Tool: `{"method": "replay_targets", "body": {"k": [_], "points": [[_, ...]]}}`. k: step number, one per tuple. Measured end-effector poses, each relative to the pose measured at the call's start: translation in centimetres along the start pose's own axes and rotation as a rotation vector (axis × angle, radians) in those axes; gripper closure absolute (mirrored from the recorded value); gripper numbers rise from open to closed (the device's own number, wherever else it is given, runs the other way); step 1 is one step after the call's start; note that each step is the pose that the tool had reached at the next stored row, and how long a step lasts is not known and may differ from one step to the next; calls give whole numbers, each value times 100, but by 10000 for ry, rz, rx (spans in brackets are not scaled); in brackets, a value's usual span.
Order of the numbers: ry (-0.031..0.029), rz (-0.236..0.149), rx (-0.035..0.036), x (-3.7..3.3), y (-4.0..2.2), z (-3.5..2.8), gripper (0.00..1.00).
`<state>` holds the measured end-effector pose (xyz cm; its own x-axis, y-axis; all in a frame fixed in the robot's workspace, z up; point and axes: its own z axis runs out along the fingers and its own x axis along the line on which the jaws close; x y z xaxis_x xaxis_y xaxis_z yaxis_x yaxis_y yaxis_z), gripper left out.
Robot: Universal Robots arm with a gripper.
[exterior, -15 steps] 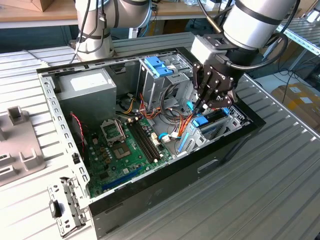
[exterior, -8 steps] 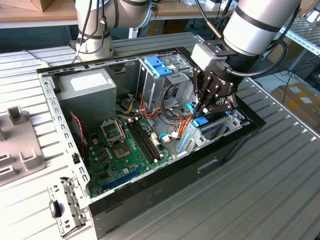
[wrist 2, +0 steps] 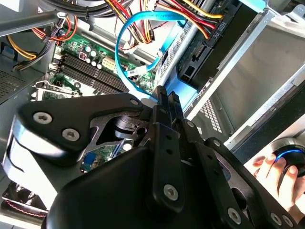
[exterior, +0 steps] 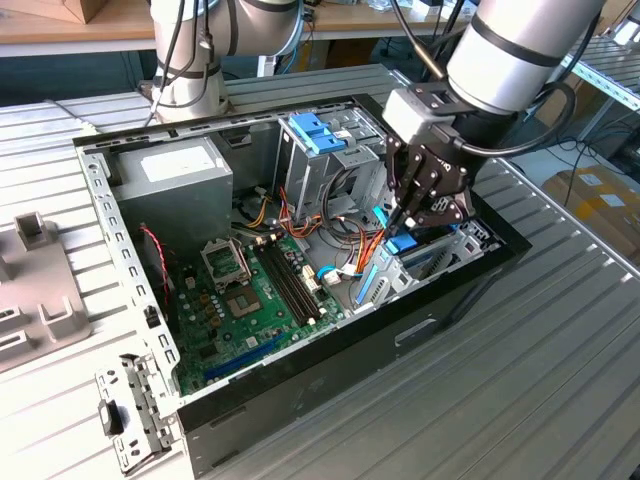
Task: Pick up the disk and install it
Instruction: 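Insert the second disk wire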
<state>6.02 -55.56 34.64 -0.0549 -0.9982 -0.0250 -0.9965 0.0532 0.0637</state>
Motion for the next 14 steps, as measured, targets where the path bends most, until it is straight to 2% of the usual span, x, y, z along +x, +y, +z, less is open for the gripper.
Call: {"method": "replay_targets", "body": {"k": [14], "points": [[2, 1, -1, 80, -8, 68, 84]]}}
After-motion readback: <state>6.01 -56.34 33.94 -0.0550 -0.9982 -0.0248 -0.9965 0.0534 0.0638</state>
